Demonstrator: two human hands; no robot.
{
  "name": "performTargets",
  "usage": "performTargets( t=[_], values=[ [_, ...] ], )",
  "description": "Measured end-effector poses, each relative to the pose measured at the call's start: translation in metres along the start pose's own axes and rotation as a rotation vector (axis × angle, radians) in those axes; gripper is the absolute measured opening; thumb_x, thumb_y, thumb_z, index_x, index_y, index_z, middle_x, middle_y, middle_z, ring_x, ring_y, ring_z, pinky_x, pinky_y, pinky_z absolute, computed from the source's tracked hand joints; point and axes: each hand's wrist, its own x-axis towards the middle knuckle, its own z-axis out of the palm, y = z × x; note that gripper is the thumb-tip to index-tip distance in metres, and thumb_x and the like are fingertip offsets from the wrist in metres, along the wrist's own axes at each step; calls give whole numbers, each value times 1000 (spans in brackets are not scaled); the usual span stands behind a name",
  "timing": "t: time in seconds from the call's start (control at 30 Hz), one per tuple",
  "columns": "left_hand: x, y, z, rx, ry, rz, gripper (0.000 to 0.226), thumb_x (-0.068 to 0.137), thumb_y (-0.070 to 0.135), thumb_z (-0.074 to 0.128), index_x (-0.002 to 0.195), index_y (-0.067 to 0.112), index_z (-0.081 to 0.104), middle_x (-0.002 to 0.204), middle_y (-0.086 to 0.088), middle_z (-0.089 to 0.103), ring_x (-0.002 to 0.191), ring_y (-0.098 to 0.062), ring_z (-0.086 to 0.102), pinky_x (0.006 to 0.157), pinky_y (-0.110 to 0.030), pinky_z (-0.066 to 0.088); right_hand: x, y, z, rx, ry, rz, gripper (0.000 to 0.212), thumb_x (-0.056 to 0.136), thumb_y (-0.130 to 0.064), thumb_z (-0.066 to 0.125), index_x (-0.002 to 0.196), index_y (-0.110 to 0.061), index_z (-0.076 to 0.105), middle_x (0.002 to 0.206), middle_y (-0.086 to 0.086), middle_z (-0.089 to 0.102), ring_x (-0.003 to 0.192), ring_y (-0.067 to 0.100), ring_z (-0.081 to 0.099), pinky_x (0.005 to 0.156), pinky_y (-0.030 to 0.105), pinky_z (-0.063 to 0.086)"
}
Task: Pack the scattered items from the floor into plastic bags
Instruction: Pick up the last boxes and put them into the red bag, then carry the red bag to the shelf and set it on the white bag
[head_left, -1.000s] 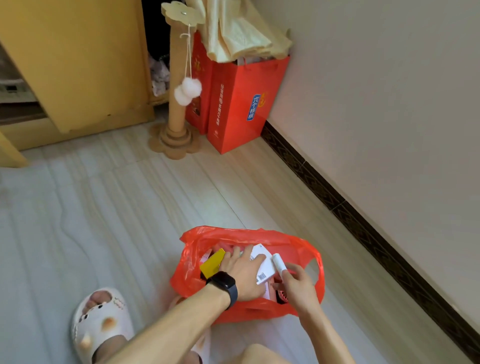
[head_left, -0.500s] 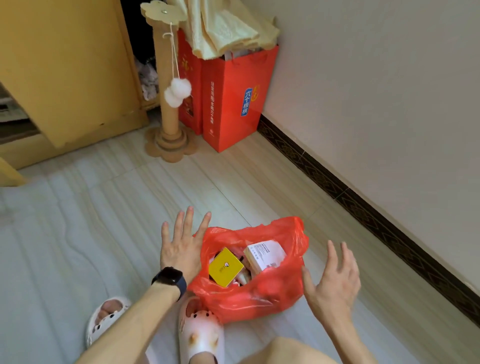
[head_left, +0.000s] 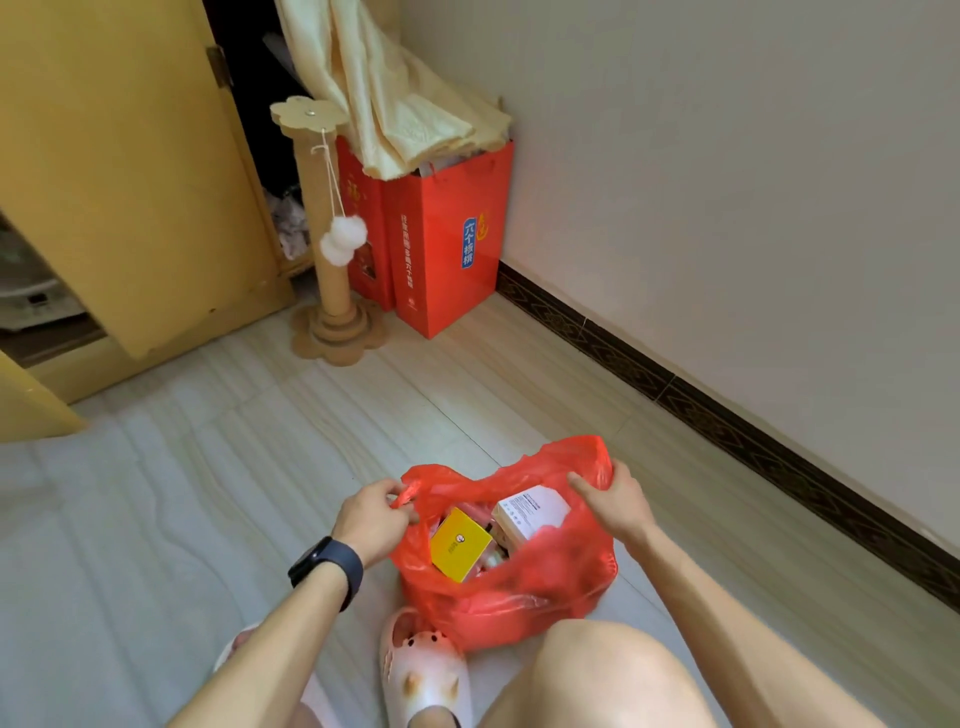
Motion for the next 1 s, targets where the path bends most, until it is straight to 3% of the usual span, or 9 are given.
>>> performTargets(
  t=[0.13, 0.27, 0.33, 0.4, 0.5, 0.67, 0.73, 0.9, 1.0],
  values=[
    [-9, 12, -4, -191, -7, 18, 12, 87, 23, 68, 98, 28, 66, 87, 7, 75, 88, -12, 68, 83, -28, 51, 15, 11, 8, 4, -101, 19, 84, 65, -68, 67, 130, -16, 55, 123, 3, 67, 110, 24, 64, 97, 40, 51],
    [-25, 26, -13, -541, -149, 68, 5, 95, 12, 62, 98, 16, 63, 86, -3, 76, 68, -13, 71, 65, -20, 55, -1, -8, 11, 49, -51, -33, 33, 92, -41, 61, 95, -10, 69, 73, 2, 75, 75, 23, 67, 69, 33, 48],
    [-28, 31, -21, -627, -187, 48, 7, 95, 15, 63, 100, 10, 66, 91, -7, 76, 72, -16, 72, 62, -22, 55, -6, -19, 8, 91, -57, -58, 32, 96, -35, 58, 82, -8, 67, 54, -2, 68, 71, 27, 68, 66, 34, 47],
    [-28, 37, -27, -694, -218, 21, 17, 94, 18, 64, 102, 4, 68, 92, -8, 76, 75, -17, 72, 64, -23, 55, -11, -36, 1, 148, -67, -96, 38, 96, -32, 57, 84, 1, 69, 44, -6, 57, 54, 19, 59, 64, 35, 46],
    [-33, 59, -41, -821, -175, 18, 18, 94, 19, 63, 102, 4, 69, 83, -4, 74, 72, -18, 71, 76, -27, 51, -26, -75, -26, 316, -25, -166, 36, 97, -33, 55, 92, -2, 72, 44, -10, 40, 43, 10, 39, 55, 28, 38],
    [-50, 112, -77, -1147, -4, 143, 19, 96, 16, 58, 105, 4, 69, 66, 5, 64, 53, -7, 58, 57, -18, 49, -71, -113, -70, 756, -20, -380, 26, 102, -31, 52, 104, -16, 73, 53, -6, 34, 46, 8, 27, 44, 19, 25],
    [-59, 125, -82, -1172, 4, 182, 17, 95, 15, 59, 102, 4, 70, 65, 6, 64, 50, -4, 54, 53, -16, 46, -83, -117, -73, 743, -39, -414, 24, 102, -28, 52, 103, -17, 73, 53, -5, 38, 44, 6, 29, 42, 18, 25],
    [-61, 99, -78, -912, 85, 75, 14, 96, 9, 57, 98, 2, 70, 67, 0, 63, 43, -7, 48, 48, -17, 42, -85, -99, -45, 691, -43, -318, 23, 99, -22, 56, 96, -7, 73, 58, -3, 50, 48, 10, 36, 44, 19, 29],
    [-55, 63, -75, -759, 99, -23, 16, 96, 9, 55, 93, 4, 70, 68, -1, 62, 43, -9, 45, 52, -20, 41, -84, -74, -9, 417, -21, -242, 27, 98, -23, 56, 92, -1, 71, 59, -2, 57, 48, 12, 44, 47, 22, 39]
  ],
)
